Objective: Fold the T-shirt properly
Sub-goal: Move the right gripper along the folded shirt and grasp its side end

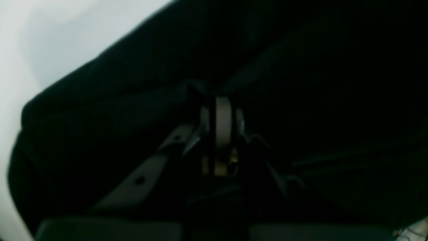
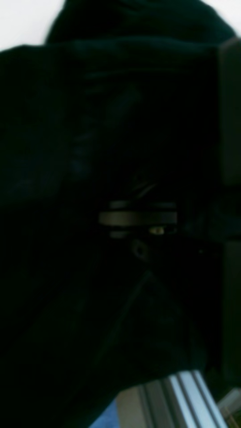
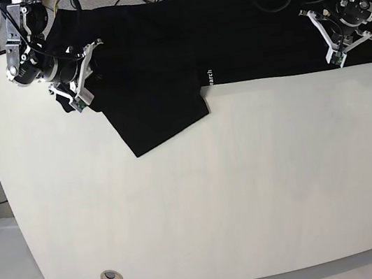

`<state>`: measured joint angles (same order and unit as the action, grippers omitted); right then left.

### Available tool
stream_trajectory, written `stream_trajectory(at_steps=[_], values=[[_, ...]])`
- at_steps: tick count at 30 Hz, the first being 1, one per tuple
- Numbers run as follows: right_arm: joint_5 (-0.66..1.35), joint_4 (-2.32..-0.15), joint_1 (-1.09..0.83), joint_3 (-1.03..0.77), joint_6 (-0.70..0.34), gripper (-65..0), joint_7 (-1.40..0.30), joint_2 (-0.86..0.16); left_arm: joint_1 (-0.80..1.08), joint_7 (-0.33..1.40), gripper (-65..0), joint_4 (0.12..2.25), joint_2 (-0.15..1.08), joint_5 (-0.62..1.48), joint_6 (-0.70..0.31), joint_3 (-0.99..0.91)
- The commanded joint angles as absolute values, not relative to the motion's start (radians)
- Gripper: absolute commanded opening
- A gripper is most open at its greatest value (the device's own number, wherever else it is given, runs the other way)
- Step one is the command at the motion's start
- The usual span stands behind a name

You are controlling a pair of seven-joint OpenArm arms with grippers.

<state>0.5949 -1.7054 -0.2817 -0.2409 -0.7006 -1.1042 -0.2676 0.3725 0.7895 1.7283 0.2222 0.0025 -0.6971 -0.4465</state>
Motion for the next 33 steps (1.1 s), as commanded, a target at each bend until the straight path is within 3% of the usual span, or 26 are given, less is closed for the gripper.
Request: stream_trajectory(at_steps=[1, 9, 17, 28, 33], values=[[0.486, -1.656, -0.248, -0.206, -0.698, -65.0, -1.049, -0.297, 0.344, 0.757, -65.0, 1.664, 0.232, -0.01, -0.698, -0.447], [0.325, -1.419, -0.053, -0.157, -0.698, -65.0, -0.94, -0.305, 0.16, 0.722, -65.0, 1.48, 0.232, -0.104, -0.698, -0.447], [0.252, -1.288, 0.084, -0.077, -0.698, -65.0, -0.848, -0.305, 0.127, 0.722, -65.0, 1.478, 0.231, -0.117, -0.698, -0.447], [0.257, -1.577, 0.289, -0.079, -0.698, -65.0, -0.995, -0.268, 0.125, 0.722, -65.0, 1.613, 0.228, -0.113, -0.698, -0.449], [0.251, -1.376, 0.398, -0.076, -0.698, -40.2, -0.917, -0.225, 0.107, 0.725, -65.0, 1.689, 0.228, -0.113, -0.698, -0.449]])
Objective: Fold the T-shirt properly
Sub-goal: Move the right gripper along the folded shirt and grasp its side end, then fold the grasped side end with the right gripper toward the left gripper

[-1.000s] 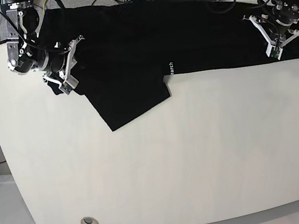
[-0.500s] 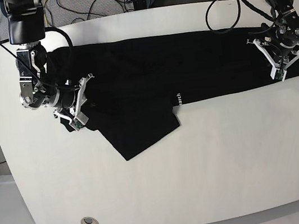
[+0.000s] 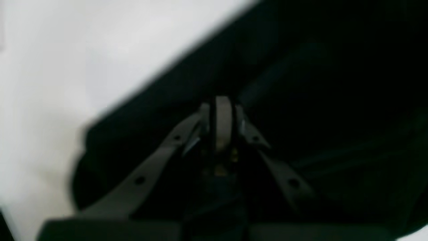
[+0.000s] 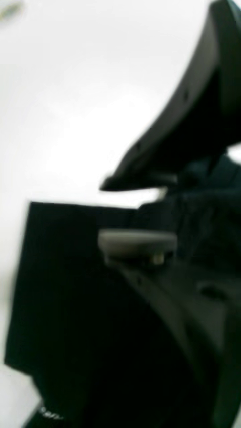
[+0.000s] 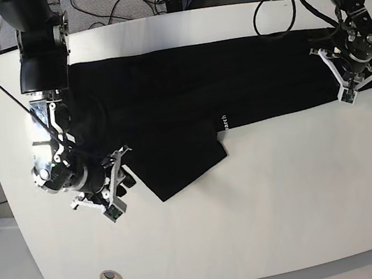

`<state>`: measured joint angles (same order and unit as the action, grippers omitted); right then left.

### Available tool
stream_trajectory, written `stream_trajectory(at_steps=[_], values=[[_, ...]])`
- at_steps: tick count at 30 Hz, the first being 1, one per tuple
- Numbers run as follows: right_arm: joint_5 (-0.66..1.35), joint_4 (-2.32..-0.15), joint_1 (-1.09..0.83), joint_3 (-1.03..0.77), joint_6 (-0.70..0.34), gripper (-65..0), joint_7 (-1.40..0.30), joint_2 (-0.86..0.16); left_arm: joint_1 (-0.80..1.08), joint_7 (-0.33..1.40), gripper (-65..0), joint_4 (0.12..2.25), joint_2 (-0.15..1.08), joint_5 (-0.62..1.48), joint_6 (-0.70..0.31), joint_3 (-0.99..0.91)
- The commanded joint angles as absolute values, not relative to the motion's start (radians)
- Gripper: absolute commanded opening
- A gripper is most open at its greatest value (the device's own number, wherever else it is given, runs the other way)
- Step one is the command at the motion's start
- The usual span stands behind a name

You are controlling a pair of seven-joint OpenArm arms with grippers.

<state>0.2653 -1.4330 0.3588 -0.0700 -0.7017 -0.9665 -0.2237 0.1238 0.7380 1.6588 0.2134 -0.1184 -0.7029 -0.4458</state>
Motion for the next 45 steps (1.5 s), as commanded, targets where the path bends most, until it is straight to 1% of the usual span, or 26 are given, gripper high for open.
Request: stream_trajectory(at_steps=[1, 4, 5, 6, 7, 14, 16, 19, 25, 26, 27, 28, 34, 35, 36, 40, 45], values=[[0.245, -1.313, 0.415, -0.077, -0.698, -35.7, -0.883, -0.216, 0.107, 0.725, -65.0, 1.695, 0.228, -0.113, -0.698, -0.449], [0.196, -1.119, 0.466, -0.077, -0.698, -20.9, -0.751, -0.191, 0.104, 0.723, -65.0, 1.695, 0.229, -0.113, -0.698, -0.449], [0.186, -1.066, 0.486, -0.077, -0.698, -16.8, -0.717, -0.185, 0.101, 0.723, -65.0, 1.695, 0.229, -0.113, -0.698, -0.449], [0.179, -1.018, 0.503, -0.079, -0.698, -13.7, -0.684, -0.183, 0.091, 0.725, -65.0, 1.695, 0.229, -0.113, -0.698, -0.452], [0.179, -0.983, 0.515, -0.079, -0.698, -12.3, -0.661, -0.182, 0.088, 0.725, -65.0, 1.695, 0.229, -0.113, -0.698, -0.452], [0.18, -0.817, 0.575, -0.076, -0.698, -11.9, -0.549, -0.177, 0.087, 0.723, -65.0, 1.695, 0.229, -0.113, -0.698, -0.453], [0.182, -0.783, 0.578, -0.076, -0.698, -12.1, -0.533, -0.159, 0.087, 0.723, -65.0, 1.695, 0.229, -0.113, -0.698, -0.453], [0.182, -0.78, 0.567, -0.076, -0.698, -12.1, -0.533, -0.148, 0.087, 0.723, -65.0, 1.696, 0.229, -0.113, -0.698, -0.453], [0.179, -0.786, 0.526, -0.074, -0.698, -12.3, -0.55, -0.071, 0.087, 0.723, -65.0, 1.696, 0.229, -0.113, -0.698, -0.453], [0.179, -0.786, 0.526, -0.074, -0.698, -13.1, -0.55, -0.064, 0.087, 0.723, -65.0, 1.696, 0.229, -0.113, -0.698, -0.453], [0.177, -0.786, 0.524, -0.074, -0.698, -15.8, -0.55, -0.059, 0.087, 0.723, -65.0, 1.696, 0.229, -0.113, -0.698, -0.453], [0.177, -0.786, 0.524, -0.074, -0.698, -20.5, -0.55, -0.058, 0.087, 0.723, -65.0, 1.696, 0.229, -0.113, -0.698, -0.453], [0.18, -0.789, 0.533, -0.074, -0.698, -58.2, -0.55, -0.058, 0.087, 0.723, -65.0, 1.695, 0.229, -0.113, -0.698, -0.453], [0.182, -0.809, 0.533, -0.074, -0.698, -63.4, -0.555, -0.058, 0.088, 0.723, -65.0, 1.695, 0.229, -0.113, -0.698, -0.453], [0.182, -0.845, 0.532, -0.074, -0.698, -65.0, -0.585, -0.058, 0.088, 0.723, -65.0, 1.695, 0.229, -0.113, -0.698, -0.453], [0.183, -1.047, 0.496, -0.079, -0.698, -65.0, -0.76, -0.047, 0.088, 0.722, -65.0, 1.692, 0.229, -0.113, -0.698, -0.453], [0.185, -1.391, 0.389, -0.076, -0.698, -65.0, -1.018, -0.019, 0.087, 0.722, -65.0, 1.689, 0.229, -0.113, -0.698, -0.45]])
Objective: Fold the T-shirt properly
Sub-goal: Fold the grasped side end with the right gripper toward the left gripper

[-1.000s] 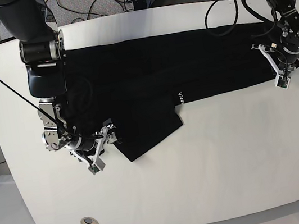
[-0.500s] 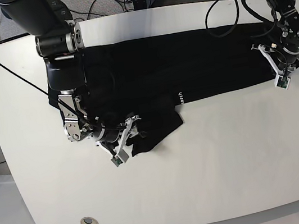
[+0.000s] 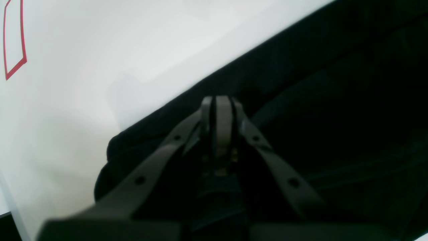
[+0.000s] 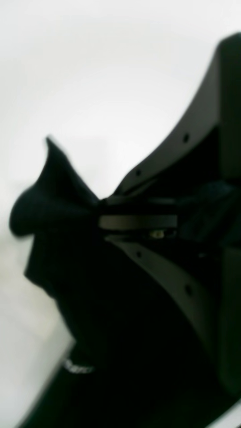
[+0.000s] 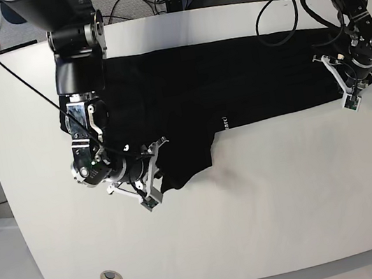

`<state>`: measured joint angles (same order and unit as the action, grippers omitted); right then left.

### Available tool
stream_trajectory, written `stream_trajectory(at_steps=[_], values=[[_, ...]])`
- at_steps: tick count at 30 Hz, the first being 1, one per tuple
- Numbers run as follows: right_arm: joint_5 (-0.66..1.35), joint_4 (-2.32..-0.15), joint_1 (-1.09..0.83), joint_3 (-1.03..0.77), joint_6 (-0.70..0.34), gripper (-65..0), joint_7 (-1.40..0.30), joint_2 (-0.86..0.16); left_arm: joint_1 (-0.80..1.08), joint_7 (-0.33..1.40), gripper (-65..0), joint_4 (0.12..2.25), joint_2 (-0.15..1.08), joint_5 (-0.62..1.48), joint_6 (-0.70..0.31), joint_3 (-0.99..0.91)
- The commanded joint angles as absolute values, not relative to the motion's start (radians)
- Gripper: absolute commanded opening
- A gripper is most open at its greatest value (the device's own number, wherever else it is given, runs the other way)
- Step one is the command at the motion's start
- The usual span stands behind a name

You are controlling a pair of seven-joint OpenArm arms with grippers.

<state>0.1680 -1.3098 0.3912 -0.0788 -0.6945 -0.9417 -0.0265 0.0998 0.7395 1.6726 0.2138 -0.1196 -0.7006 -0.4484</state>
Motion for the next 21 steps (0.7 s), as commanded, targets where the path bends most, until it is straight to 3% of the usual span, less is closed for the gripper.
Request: stream_trajectory(at_steps=[1, 7, 10, 17, 21], values=[[0.185, -1.446, 0.358, -0.076, -0.698, -65.0, -1.066, -0.008, 0.087, 0.722, -65.0, 1.689, 0.229, -0.114, -0.698, -0.45], [0.194, -1.684, 0.203, -0.074, -0.698, -65.0, -1.271, 0.001, 0.087, 0.722, -65.0, 1.687, 0.228, -0.116, -0.698, -0.449], [0.298, -1.747, 0.142, -0.073, -0.698, -65.0, -1.353, -0.007, 0.087, 0.722, -65.0, 1.687, 0.228, -0.117, -0.698, -0.449], [0.59, -1.784, 0.036, -0.067, -0.698, -65.0, -1.396, -0.116, 0.085, 0.722, -65.0, 1.687, 0.226, -0.117, -0.698, -0.447], [0.677, -1.779, 0.008, 0.059, -0.698, -65.0, -1.396, -0.209, 0.087, 0.722, -65.0, 1.687, 0.226, -0.117, -0.698, -0.447]])
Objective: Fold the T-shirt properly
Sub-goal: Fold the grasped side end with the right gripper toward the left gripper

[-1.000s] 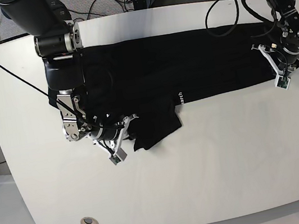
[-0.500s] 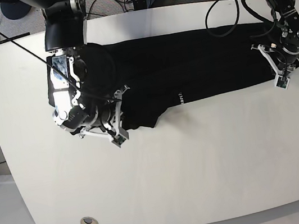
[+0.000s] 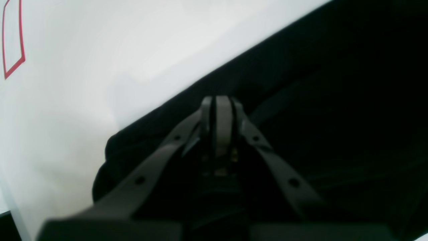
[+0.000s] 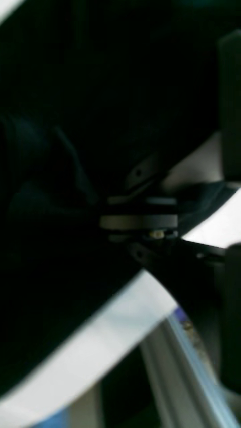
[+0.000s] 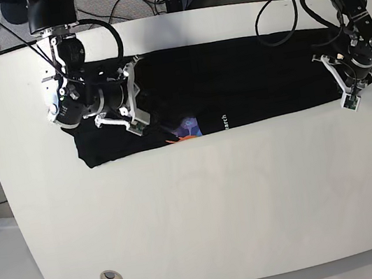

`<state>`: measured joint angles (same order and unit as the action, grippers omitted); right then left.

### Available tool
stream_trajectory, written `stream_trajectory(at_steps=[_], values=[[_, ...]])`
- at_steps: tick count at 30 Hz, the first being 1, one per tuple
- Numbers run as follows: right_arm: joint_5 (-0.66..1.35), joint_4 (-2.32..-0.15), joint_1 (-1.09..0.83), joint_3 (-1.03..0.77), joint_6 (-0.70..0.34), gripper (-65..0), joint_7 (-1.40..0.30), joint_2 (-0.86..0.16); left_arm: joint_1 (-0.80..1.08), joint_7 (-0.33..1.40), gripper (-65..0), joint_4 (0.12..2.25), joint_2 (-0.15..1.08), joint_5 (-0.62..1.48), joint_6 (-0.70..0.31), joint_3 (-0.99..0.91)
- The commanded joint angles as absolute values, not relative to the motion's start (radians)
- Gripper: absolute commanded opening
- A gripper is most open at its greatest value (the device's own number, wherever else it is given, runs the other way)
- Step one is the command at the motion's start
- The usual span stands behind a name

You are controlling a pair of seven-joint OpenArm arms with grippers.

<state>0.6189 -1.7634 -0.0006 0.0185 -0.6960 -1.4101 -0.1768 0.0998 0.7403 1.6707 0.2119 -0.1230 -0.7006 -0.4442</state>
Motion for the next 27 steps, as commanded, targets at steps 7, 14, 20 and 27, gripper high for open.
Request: stream_trajectory(at_steps=[7, 14, 20, 27], values=[[0.716, -1.781, -0.008, 0.219, -0.698, -55.2, -1.396, -0.314, 0.09, 0.722, -65.0, 1.687, 0.226, -0.119, -0.698, -0.447], [0.754, -1.776, 0.056, -0.013, -0.698, -23.5, -1.396, -0.289, 0.091, 0.722, -65.0, 1.687, 0.226, -0.119, -0.698, -0.447], [0.754, -1.684, 0.114, -0.16, -0.698, -23.5, -1.396, -0.222, 0.091, 0.722, -65.0, 1.687, 0.226, -0.119, -0.698, -0.447], [0.754, -1.48, 0.105, -0.154, -0.698, -23.6, -1.208, -0.185, 0.09, 0.722, -65.0, 1.687, 0.226, -0.12, -0.698, -0.447]])
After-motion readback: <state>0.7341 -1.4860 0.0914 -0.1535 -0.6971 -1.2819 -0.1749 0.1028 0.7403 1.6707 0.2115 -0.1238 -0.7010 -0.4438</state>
